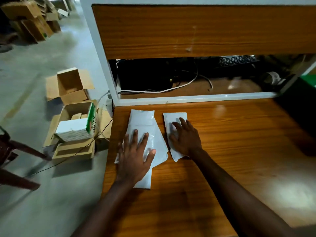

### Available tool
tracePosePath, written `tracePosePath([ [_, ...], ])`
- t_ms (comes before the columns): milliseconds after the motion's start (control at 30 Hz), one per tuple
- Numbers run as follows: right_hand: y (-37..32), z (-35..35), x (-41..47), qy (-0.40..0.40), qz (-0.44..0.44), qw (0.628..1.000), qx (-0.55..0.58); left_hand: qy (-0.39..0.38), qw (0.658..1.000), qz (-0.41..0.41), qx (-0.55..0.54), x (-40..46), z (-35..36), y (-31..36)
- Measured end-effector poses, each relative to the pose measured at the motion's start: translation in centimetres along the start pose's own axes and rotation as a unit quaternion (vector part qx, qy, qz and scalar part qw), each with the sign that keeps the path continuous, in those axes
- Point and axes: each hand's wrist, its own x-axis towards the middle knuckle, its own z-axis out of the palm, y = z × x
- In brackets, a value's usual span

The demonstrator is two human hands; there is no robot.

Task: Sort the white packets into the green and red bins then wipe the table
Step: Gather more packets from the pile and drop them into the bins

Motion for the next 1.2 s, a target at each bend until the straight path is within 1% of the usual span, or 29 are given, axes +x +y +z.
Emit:
tracePosePath([
  [67, -1.0, 1.0, 0.2, -0.038, 0.021, 0.999, -0.025, -0.022, 0.999, 0.025, 0.018, 0.3, 0.7, -0.2],
  [133, -1.3, 2.5, -0.2, -0.033, 0.023, 0.998, -0.051, -0.040, 0.998, 0.039, 0.033, 0.3, 1.5, -0.7],
  [233, -1.5, 3.5, -1.7, 0.032, 0.027, 0.999, -0.034, -0.038, 0.997, 0.052, 0.036, 0.0, 2.1, -0.9],
  [333, -1.4, 3.2, -3.0, 0.068, 0.029, 0.997, -0.010, -0.023, 0.998, 0.065, 0.016, -0.2, 2.0, -0.7],
  [433, -0.9, 2.7, -4.9, 0.110, 0.040, 0.993, 0.002, 0.007, 0.997, 0.078, -0.013, -0.5, 1.2, -0.5],
  [567, -0.5, 1.7, -8.5, 0.172, 0.063, 0.983, 0.023, 0.040, 0.991, 0.117, -0.045, -0.8, -0.7, 1.5],
  [667, 0.2, 0.8, -11.6, 0.216, 0.087, 0.972, 0.035, 0.037, 0.984, 0.158, -0.070, -0.6, -1.3, 4.0],
  [767, 1.4, 0.1, -14.8, 0.259, 0.112, 0.959, 0.031, 0.013, 0.977, 0.188, -0.101, -0.9, -1.0, 6.9],
  [1033, 6.9, -1.9, -23.3, 0.282, 0.238, 0.929, 0.024, -0.038, 0.944, 0.306, -0.119, -3.4, 1.1, 16.7],
  [1133, 9.7, -2.7, -26.6, 0.308, 0.255, 0.916, 0.029, -0.053, 0.933, 0.336, -0.119, -4.6, 1.8, 21.0],
  [1200, 12.0, -3.4, -29.2, 0.328, 0.270, 0.905, 0.025, -0.063, 0.922, 0.355, -0.137, -5.6, 2.1, 24.4],
])
